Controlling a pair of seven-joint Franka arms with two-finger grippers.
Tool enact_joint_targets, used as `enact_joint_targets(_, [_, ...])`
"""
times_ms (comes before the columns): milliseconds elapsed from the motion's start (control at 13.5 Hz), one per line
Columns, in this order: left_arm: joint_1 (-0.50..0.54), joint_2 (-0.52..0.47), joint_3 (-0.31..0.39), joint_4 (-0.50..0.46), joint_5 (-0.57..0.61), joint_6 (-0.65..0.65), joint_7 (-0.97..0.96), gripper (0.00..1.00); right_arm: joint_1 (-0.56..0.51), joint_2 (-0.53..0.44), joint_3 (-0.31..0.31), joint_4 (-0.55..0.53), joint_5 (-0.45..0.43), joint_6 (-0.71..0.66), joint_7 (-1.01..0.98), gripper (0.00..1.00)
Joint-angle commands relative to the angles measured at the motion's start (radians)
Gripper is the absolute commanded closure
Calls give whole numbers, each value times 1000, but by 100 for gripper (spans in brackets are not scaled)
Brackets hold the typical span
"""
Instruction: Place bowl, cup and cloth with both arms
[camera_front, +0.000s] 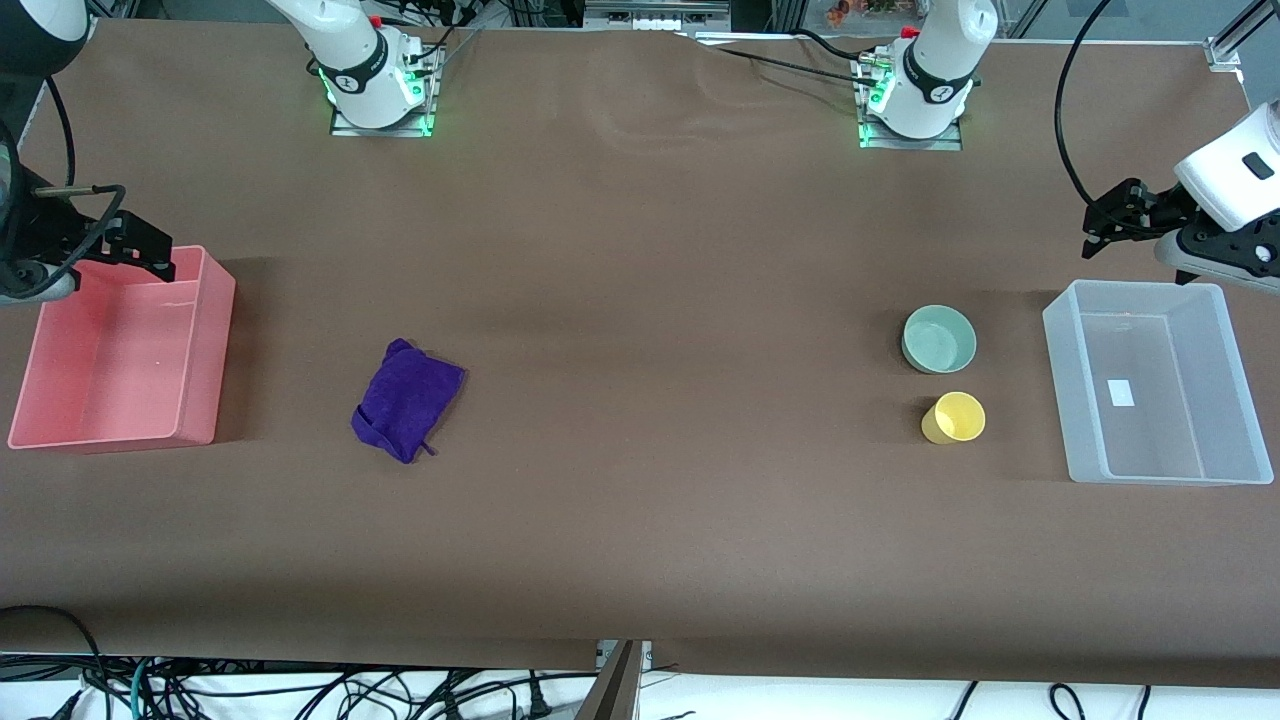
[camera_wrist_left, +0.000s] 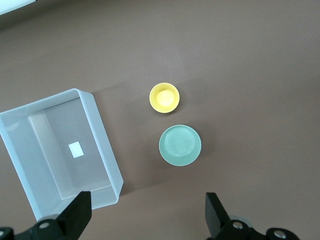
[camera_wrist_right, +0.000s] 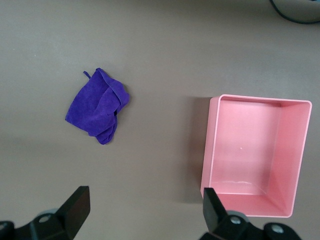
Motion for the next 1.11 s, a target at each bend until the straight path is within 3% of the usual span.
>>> enact_joint_targets(0, [-11,1,4,17,9,0,-7,0,1,-3,-2,4,-4,-3,2,0])
enact_joint_targets(1037, [-17,10,3,29,6,-7,-35,0,4,-3,2,4,-4,2,2,0])
